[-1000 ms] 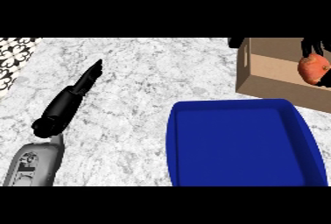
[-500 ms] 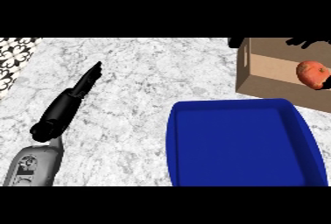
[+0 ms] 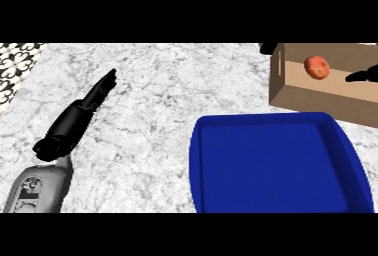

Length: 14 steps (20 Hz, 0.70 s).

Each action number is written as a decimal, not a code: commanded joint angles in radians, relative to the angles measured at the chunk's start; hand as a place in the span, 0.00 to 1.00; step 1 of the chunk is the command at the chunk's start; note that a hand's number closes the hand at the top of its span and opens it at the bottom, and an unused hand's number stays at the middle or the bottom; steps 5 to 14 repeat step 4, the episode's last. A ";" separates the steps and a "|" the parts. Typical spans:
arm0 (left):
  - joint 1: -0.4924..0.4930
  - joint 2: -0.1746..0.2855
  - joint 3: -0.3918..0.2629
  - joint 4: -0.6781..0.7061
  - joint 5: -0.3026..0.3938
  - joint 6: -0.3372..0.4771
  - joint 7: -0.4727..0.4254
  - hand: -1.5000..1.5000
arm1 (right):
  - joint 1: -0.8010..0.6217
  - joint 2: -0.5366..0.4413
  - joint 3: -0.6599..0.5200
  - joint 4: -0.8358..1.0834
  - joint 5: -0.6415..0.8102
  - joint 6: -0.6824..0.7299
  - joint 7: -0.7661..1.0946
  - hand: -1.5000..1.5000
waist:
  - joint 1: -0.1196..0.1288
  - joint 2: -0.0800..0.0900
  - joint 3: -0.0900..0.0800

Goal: Pick the squash from the tray and place it in the cardboard box

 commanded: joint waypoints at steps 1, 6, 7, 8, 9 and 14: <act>-0.004 0.001 -0.005 -0.011 0.001 -0.006 0.010 0.50 | -0.030 -0.056 -0.120 0.086 -0.119 0.148 0.050 0.00 | 0.009 0.006 0.000; 0.000 0.005 -0.004 -0.016 0.010 -0.017 0.001 0.50 | -0.021 -0.090 -0.161 0.091 -0.161 0.129 0.093 0.00 | 0.031 0.020 0.002; 0.000 0.005 -0.004 -0.016 0.010 -0.017 0.001 0.50 | -0.021 -0.090 -0.161 0.091 -0.161 0.129 0.093 0.00 | 0.031 0.020 0.002; 0.000 0.005 -0.004 -0.016 0.010 -0.017 0.001 0.50 | -0.021 -0.090 -0.161 0.091 -0.161 0.129 0.093 0.00 | 0.031 0.020 0.002; 0.000 0.005 -0.004 -0.016 0.010 -0.017 0.001 0.50 | -0.021 -0.090 -0.161 0.091 -0.161 0.129 0.093 0.00 | 0.031 0.020 0.002; 0.000 0.005 -0.004 -0.016 0.010 -0.017 0.001 0.50 | -0.021 -0.090 -0.161 0.091 -0.161 0.129 0.093 0.00 | 0.031 0.020 0.002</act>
